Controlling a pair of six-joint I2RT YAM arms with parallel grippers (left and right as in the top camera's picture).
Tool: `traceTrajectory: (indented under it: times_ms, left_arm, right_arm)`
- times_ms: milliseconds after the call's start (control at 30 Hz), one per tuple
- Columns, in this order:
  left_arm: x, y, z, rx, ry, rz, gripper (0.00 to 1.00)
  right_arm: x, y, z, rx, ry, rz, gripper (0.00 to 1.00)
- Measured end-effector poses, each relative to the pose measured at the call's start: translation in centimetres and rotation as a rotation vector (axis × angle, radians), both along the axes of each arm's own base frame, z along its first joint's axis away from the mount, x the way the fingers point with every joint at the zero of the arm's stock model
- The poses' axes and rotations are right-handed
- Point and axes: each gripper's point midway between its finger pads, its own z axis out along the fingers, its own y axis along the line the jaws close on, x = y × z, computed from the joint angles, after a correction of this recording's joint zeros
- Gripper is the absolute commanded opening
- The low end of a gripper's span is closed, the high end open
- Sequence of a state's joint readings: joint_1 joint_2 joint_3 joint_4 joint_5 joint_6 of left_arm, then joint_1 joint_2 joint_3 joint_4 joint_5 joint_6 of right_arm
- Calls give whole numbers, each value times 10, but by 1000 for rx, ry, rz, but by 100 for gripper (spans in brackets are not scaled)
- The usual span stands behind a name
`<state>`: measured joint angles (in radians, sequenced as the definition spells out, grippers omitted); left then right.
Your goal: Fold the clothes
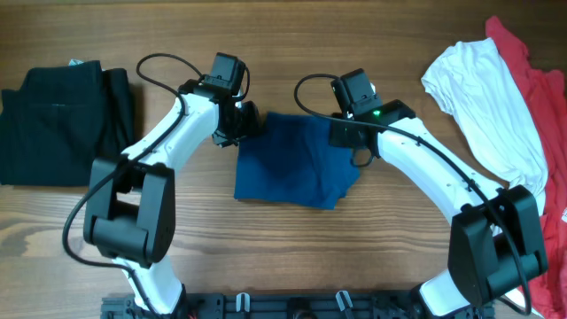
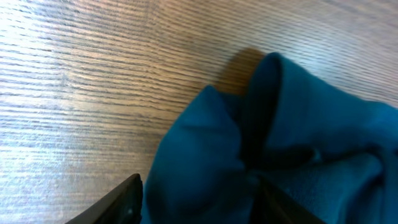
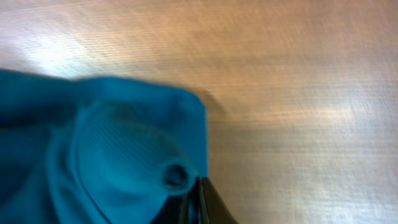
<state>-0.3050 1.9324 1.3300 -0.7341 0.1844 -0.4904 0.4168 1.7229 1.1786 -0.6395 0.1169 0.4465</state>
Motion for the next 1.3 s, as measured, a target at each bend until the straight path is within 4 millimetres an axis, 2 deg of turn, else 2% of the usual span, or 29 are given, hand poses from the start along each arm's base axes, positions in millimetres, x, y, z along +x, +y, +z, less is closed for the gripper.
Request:
traceTrajectory:
  times_ms: [100, 200, 367, 567, 600, 633, 667, 700, 733, 767, 867, 967, 1167, 1300]
  left_arm:
    - [-2, 1, -9, 8, 25, 0, 55]
    - [-5, 2, -13, 17, 39, 1, 52]
    - [-10, 9, -15, 52, 60, 6, 47]
    - [-23, 18, -18, 96, 113, 12, 47]
    - [-25, 19, -18, 101, 119, 15, 47]
    - [-25, 19, -18, 103, 119, 18, 47]
    - [-25, 20, -18, 106, 120, 19, 47]
    - [-25, 20, -18, 106, 121, 21, 47]
    - [-25, 20, -18, 107, 121, 22, 47]
    - [-25, 20, -18, 107, 121, 22, 47]
    - [-25, 20, -18, 107, 121, 23, 48]
    - [-25, 20, -18, 110, 120, 23, 47]
    - [-25, 20, -18, 110, 120, 23, 49]
    - [-25, 21, -18, 114, 120, 27, 49]
  right_arm:
    - [7, 9, 3, 23, -28, 63, 4]
    - [5, 8, 2, 14, -22, 80, 4]
    - [4, -14, 0, -47, -11, -22, 4]
    - [12, -58, -1, -61, -5, -198, 5]
    - [14, -63, -1, -54, -5, -208, 8]
    - [17, -64, 0, -34, -11, -201, 18]
    - [21, -60, 1, -9, -18, -172, 38]
    - [24, -53, 2, 18, -26, -127, 52]
    - [27, -41, 4, 56, -35, -59, 64]
    - [28, -30, 6, 92, -41, 9, 68]
    - [24, 0, 11, 170, -48, 194, 68]
    - [22, 13, 14, 209, -59, 278, 67]
    - [27, 23, 12, 239, -79, 345, 66]
    - [18, 23, 6, 233, -44, 379, 62]
